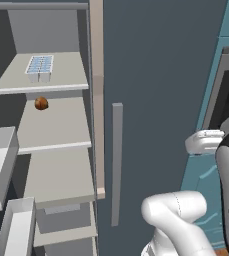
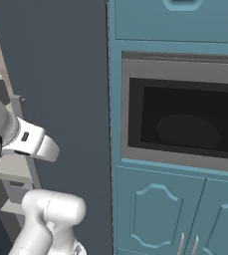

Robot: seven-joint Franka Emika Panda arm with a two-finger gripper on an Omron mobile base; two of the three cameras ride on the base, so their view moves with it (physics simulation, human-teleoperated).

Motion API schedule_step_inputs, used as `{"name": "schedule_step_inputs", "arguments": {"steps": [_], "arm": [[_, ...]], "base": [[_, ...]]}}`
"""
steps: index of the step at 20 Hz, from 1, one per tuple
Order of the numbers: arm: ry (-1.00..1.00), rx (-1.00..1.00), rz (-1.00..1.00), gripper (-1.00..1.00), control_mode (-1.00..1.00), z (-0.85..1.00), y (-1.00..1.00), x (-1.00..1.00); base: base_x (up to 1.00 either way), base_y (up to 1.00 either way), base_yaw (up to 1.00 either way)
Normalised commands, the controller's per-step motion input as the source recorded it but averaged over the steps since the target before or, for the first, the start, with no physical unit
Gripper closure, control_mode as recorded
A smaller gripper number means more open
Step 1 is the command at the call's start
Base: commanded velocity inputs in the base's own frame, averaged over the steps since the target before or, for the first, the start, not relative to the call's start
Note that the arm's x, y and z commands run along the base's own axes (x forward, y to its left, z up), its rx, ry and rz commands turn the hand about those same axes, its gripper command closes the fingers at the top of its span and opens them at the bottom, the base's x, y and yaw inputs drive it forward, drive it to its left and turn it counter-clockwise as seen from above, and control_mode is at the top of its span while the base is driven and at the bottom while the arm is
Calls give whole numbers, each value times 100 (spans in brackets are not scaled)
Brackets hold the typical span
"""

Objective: Open the freezer door, pick up the ice cube tray from the freezer, and place it on the dining counter.

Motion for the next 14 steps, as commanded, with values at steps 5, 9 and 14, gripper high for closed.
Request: {"name": "schedule_step_inputs", "arguments": {"steps": [5, 9, 14], "arm": [[0, -2, 1, -100, -100, -36, -12, 5], [0, -6, 2, -100, -100, -39, 0, 8], [0, -3, 1, -100, -100, -28, 0, 4]], "base": [[0, 0, 0], [0, 0, 0], [0, 0, 0]]}}
